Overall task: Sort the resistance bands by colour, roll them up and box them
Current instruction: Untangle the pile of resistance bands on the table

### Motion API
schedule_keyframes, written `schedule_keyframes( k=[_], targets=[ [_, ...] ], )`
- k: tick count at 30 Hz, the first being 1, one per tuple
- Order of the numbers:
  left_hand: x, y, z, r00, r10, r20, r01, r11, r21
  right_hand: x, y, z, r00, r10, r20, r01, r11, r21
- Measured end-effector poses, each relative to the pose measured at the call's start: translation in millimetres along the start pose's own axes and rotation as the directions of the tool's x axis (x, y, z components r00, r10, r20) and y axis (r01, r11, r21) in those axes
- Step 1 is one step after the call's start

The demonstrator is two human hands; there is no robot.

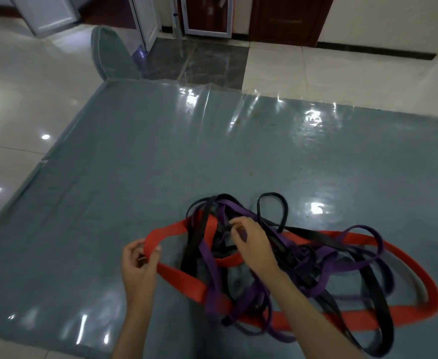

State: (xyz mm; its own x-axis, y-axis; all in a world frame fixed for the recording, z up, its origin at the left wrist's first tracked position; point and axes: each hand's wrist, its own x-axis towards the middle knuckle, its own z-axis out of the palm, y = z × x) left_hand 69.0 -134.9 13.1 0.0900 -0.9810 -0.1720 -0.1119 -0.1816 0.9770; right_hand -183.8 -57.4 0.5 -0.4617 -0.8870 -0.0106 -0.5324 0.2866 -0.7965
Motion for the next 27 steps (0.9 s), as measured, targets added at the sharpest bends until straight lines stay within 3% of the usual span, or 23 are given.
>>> schedule_keyframes(
  k=[4, 8, 11, 13, 17, 19, 24, 27],
  targets=[
    [-1, -6, 1, 0.964, -0.167, 0.208, 0.188, 0.979, -0.083, 32, 9, 14, 0.995, 0.037, 0.087, -0.03, 0.996, -0.079],
    [10, -7, -1, 0.901, -0.212, 0.379, 0.102, 0.952, 0.29, 42, 20, 34, 0.923, 0.152, 0.355, -0.129, 0.988, -0.088],
    [30, -24, -1, 0.945, -0.149, 0.29, -0.066, 0.783, 0.618, 34, 33, 45, 0.883, 0.209, 0.419, -0.172, 0.977, -0.125],
    [44, -41, -1, 0.976, -0.056, 0.209, -0.12, 0.665, 0.737, 28, 43, 49, 0.89, 0.198, 0.411, -0.162, 0.979, -0.121],
    [58, -57, 12, 0.995, -0.096, 0.034, 0.031, 0.604, 0.796, 19, 53, 50, 0.902, 0.174, 0.395, -0.16, 0.985, -0.068],
    [58, -60, 24, 0.987, -0.157, 0.024, 0.066, 0.542, 0.838, 10, 55, 47, 0.919, 0.126, 0.374, -0.122, 0.992, -0.032],
    [64, -64, 43, 0.969, -0.222, 0.105, 0.048, 0.592, 0.805, -23, 61, 46, 0.916, -0.014, 0.402, 0.096, 0.978, -0.185],
    [64, -67, 42, 0.981, -0.163, 0.104, 0.012, 0.586, 0.81, -43, 74, 58, 0.947, -0.07, 0.312, 0.168, 0.94, -0.298]
  ],
)
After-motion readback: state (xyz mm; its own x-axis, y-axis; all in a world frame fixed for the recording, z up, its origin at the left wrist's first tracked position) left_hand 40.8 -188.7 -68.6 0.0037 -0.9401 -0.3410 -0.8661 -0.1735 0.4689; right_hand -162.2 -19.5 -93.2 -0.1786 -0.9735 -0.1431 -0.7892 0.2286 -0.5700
